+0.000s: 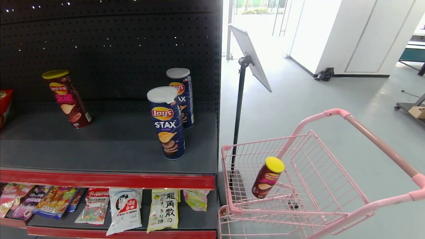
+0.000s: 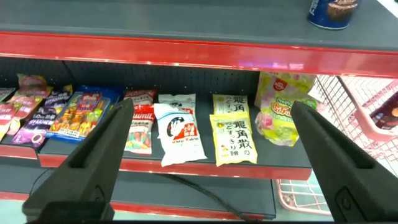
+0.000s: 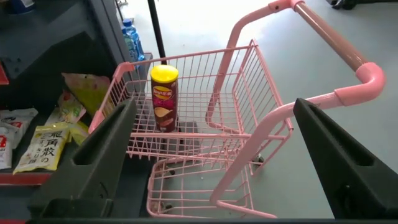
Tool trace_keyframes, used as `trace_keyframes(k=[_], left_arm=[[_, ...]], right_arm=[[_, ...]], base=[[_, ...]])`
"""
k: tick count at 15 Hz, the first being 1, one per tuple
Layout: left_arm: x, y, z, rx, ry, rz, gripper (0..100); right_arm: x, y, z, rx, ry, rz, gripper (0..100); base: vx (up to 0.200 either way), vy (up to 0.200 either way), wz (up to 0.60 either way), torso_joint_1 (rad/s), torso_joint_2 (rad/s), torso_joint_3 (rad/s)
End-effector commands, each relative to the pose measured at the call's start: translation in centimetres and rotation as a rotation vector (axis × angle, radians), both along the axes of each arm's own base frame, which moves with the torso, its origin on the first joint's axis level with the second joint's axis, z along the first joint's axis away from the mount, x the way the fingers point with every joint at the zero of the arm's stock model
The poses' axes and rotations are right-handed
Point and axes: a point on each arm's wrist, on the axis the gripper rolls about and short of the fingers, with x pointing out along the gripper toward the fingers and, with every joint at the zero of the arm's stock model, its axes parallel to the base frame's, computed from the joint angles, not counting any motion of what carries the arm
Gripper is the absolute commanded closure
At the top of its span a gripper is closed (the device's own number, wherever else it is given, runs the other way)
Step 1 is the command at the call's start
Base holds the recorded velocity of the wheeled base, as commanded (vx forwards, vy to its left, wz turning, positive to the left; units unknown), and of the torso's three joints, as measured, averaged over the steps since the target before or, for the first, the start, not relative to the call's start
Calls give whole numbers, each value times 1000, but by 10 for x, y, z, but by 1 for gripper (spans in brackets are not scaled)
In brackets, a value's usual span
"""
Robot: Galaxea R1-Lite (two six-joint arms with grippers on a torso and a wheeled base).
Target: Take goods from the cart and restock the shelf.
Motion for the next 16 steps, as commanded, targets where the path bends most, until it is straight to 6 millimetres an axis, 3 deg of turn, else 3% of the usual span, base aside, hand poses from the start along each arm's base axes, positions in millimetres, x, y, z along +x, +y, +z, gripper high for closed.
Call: trace_keyframes(k=[1,16], left_arm=[[0,0,0,-1,0,1,0],[0,0,0,-1,0,1,0]], right_arm=[[0,0,0,1,1,2,0],[0,0,0,1,1,5,0]], base=[[0,0,0,0,0,0],[0,0,0,-154,360,200]])
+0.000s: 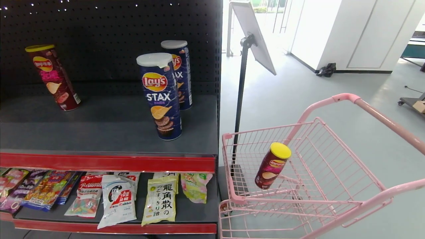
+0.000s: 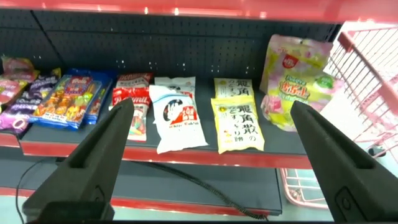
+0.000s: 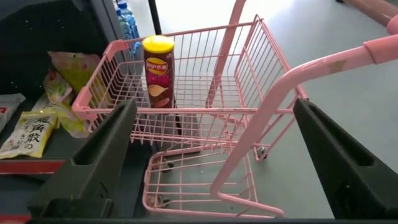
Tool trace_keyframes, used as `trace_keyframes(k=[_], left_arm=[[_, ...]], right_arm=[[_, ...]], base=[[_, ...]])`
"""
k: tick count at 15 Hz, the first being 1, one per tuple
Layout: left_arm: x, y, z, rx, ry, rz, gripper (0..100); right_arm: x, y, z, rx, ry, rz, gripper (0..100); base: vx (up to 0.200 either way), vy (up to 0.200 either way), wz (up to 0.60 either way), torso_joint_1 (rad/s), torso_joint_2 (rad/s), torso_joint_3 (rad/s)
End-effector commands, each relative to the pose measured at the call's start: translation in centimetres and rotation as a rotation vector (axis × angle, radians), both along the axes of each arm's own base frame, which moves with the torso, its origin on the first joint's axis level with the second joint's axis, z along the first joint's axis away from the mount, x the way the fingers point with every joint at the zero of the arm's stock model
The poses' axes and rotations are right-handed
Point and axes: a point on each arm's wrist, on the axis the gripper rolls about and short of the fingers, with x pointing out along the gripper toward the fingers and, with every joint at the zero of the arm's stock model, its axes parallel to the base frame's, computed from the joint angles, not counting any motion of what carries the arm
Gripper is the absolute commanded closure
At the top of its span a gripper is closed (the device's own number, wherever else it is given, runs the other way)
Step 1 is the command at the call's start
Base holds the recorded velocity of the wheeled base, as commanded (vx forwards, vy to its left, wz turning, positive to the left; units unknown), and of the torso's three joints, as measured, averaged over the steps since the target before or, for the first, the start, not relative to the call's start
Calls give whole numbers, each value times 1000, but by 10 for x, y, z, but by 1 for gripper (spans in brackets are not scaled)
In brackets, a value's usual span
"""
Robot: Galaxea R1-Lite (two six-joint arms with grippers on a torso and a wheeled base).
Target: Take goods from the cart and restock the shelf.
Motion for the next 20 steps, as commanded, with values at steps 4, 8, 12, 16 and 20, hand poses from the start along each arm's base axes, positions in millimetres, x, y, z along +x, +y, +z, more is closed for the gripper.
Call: trace_keyframes(k=[4,8,12,16,20], left_arm=[[0,0,0,-1,2,1,0],[0,0,0,-1,0,1,0],[0,0,0,-1,0,1,0],[0,0,0,-1,0,1,0],[0,0,0,-1,0,1,0]], right_arm=[[0,0,0,0,1,0,0],[0,0,0,0,1,-1,0],[0,0,0,-2,1,0,0],[2,0,1,-2,30,10,0],[19,0,3,-27,243,123,0]], base=[[0,0,0,-217,540,320],[0,0,0,-202,540,336],[0,0,0,-139,398,256],[0,0,0,-12,47,33],[0,0,0,0,0,0]])
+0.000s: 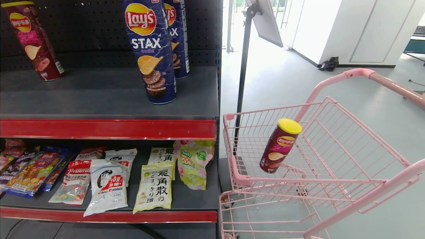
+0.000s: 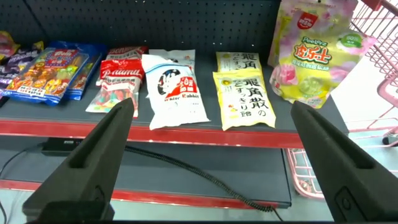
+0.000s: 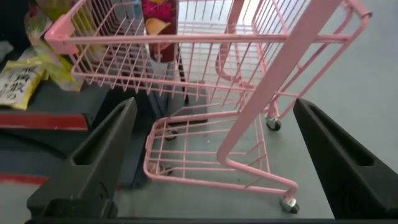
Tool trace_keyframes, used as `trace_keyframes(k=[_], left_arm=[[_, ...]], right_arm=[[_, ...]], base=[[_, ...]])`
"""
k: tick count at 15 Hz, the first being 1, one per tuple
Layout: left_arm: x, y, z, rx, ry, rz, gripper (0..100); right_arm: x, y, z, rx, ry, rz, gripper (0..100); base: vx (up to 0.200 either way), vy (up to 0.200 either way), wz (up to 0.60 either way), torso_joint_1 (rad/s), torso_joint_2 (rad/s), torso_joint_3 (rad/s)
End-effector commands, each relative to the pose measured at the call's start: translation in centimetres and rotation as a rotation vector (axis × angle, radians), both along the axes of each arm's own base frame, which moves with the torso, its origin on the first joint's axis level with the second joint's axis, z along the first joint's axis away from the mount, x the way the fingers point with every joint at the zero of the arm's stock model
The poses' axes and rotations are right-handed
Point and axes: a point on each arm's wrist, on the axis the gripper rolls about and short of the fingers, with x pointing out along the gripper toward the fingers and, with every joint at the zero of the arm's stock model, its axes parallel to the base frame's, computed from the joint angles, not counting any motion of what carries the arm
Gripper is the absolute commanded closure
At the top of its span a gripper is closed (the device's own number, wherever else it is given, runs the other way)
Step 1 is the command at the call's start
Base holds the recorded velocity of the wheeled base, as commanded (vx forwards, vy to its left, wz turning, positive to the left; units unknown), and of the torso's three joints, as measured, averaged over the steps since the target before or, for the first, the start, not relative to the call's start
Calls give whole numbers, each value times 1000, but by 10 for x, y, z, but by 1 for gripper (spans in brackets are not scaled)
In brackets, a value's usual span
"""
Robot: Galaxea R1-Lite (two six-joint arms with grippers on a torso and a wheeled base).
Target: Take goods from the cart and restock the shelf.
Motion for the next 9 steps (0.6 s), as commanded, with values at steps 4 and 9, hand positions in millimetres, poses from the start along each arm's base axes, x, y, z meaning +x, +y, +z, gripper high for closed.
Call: trace_keyframes(k=[4,9], left_arm=[[0,0,0,0,0,0,0],[0,0,0,0,0,0,0]], right_arm=[[9,2,2,-64,101,88,0],[5,2,2,-79,55,100,0]], base=[[0,0,0,0,0,0],[0,0,0,0,0,0]])
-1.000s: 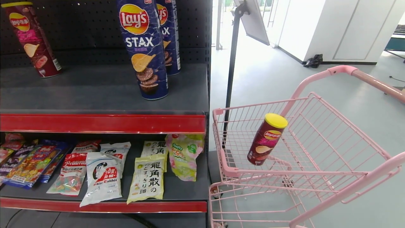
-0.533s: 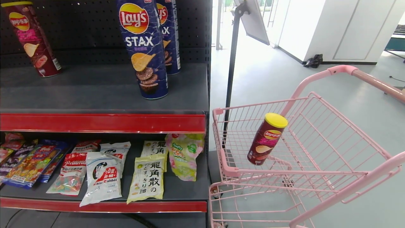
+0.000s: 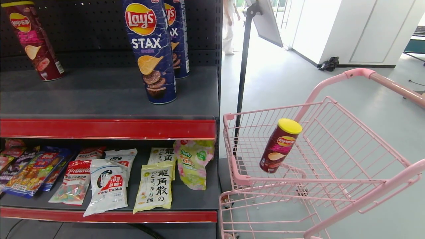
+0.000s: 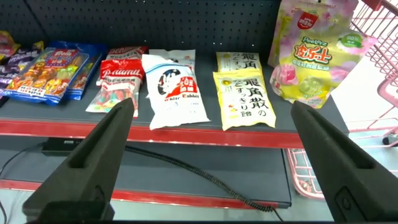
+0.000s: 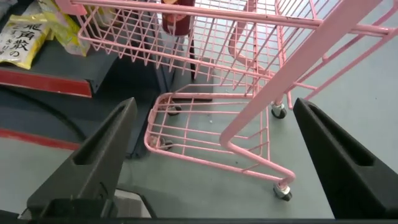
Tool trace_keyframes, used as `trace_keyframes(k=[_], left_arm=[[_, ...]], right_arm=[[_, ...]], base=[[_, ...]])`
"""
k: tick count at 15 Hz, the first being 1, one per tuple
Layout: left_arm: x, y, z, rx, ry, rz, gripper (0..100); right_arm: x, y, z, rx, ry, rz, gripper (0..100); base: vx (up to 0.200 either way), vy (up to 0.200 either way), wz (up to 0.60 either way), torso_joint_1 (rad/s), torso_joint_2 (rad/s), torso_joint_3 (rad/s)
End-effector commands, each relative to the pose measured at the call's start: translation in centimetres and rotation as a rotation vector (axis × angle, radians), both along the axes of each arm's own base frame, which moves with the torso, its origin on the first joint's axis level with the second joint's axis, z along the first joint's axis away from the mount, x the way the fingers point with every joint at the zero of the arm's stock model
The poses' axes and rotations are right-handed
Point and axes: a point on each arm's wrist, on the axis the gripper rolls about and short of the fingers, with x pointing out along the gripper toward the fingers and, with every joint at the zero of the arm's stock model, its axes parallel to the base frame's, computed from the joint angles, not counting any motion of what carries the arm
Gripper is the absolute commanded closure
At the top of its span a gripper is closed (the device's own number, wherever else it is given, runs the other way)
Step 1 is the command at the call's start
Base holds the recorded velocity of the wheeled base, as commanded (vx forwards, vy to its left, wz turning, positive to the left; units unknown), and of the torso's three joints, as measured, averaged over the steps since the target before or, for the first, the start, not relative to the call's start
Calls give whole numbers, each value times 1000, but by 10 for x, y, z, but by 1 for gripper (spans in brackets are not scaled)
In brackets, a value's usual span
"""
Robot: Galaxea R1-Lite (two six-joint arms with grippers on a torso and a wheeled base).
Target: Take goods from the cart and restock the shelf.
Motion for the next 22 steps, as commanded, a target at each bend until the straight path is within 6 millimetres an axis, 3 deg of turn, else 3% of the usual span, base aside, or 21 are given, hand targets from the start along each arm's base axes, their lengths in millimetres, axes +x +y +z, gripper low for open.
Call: trace_keyframes(k=[1,4,5,7,9,13,15,17,19,20,22], left_arm=[[0,0,0,-1,0,1,0],[0,0,0,-1,0,1,0],[0,0,0,-1,0,1,0],[0,0,0,-1,0,1,0],[0,0,0,-1,0,1,0],[0,0,0,-1,0,1,0],[0,0,0,-1,0,1,0],[0,0,0,-1,0,1,0],[0,0,0,-1,0,1,0],[0,0,0,-1,0,1,0],[0,0,0,-1,0,1,0]], right_arm=[[-3,-1,0,4,-39,1,0],[-3,-1,2,2,-36,-2,0],[2,0,60,33,-101,18,0],[27,3,102,60,-42,70,0],[44,6,127,213,-2,47,0],[63,13,130,172,63,228,0],[103,21,146,186,57,293,0],[140,29,157,206,32,490,0],[170,36,150,132,34,621,0],[176,37,147,114,30,660,0],[221,27,132,6,0,799,0]], base=[[0,0,0,0,0,0],[0,0,0,0,0,0],[0,0,0,0,0,0],[0,0,0,0,0,0],[0,0,0,0,0,0],[0,0,0,0,0,0],[0,0,0,0,0,0],[0,0,0,0,0,0],[0,0,0,0,0,0],[0,0,0,0,0,0],[0,0,0,0,0,0]])
